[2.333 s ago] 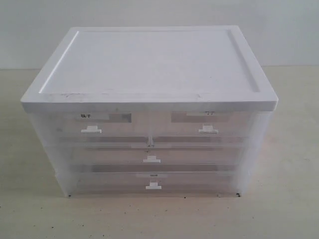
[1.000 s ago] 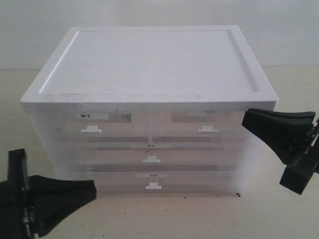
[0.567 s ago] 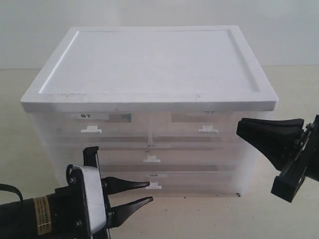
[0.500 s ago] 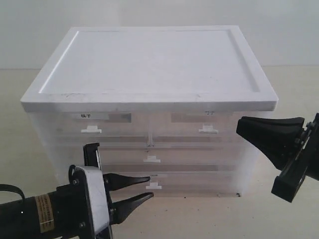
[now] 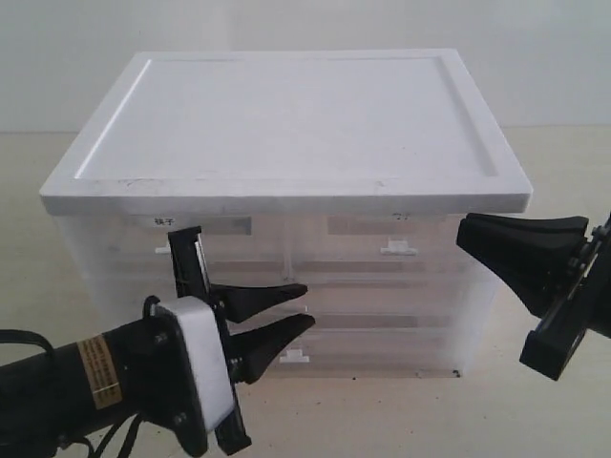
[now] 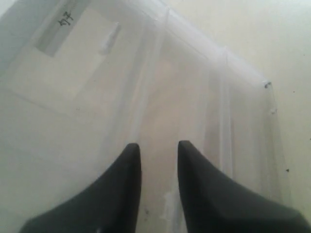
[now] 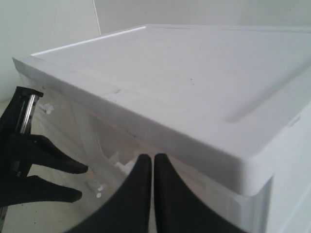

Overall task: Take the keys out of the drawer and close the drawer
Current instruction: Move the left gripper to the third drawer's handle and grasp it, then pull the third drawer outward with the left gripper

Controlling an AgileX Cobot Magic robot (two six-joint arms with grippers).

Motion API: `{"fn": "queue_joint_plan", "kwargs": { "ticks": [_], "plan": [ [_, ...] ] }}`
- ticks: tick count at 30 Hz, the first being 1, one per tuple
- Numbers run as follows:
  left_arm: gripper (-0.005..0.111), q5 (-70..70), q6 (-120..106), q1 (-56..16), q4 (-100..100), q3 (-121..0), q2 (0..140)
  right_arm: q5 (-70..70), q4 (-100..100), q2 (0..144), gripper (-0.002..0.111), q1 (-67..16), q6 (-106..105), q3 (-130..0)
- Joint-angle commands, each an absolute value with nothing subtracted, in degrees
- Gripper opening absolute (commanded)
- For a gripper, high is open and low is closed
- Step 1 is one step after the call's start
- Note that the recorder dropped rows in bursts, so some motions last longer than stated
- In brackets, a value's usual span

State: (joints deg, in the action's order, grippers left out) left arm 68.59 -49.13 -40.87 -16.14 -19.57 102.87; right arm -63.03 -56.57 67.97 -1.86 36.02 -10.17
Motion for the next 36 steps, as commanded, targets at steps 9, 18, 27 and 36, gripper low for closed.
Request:
{"fn": "queue_joint_plan", "kwargs": {
  "ticks": [9, 18, 27, 36],
  "plan": [
    [0.025, 62.66, -64.45, -41.39, -15.75, -19.31, 102.51, -63.54, -56.51, 68.00, 0.000, -1.80, 35.58, -10.41],
    [0.025, 63.54, -66.53, -41.39, -12.65, -18.74, 102.51, -63.16, -56.73, 68.00, 0.000, -1.80, 35.66, -10.41],
    [0.025, 61.09, -67.28, -41.39, -10.61, -20.10, 102.73, -62.78, -56.78, 68.00, 0.000, -1.80, 35.72, -10.41],
    [0.004, 59.35, -72.28, -41.39, -6.36, -20.10, 102.73, -62.66, -56.78, 68.00, 0.000, -1.80, 35.82, -10.41]
  ]
}}
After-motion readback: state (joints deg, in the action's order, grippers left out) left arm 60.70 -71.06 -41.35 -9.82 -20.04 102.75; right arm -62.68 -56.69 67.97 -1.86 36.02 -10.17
